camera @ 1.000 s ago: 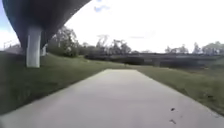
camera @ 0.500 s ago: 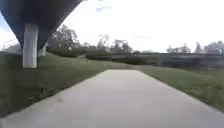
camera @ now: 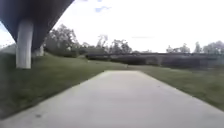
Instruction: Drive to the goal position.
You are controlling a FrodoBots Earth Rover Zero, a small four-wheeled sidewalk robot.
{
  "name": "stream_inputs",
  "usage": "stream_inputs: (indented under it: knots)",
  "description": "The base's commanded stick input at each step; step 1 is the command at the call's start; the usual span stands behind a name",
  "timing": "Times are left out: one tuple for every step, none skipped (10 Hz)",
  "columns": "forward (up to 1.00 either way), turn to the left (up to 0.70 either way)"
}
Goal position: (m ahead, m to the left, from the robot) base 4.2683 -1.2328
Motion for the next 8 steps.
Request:
stream_inputs:
  knots:
    - [1.00,-0.11]
    - [1.00,-0.11]
    - [1.00,-0.14]
    - [1.00,-0.15]
    - [1.00,-0.15]
    - [1.00,-0.11]
    - [1.00,-0.07]
    - [1.00,0.00]
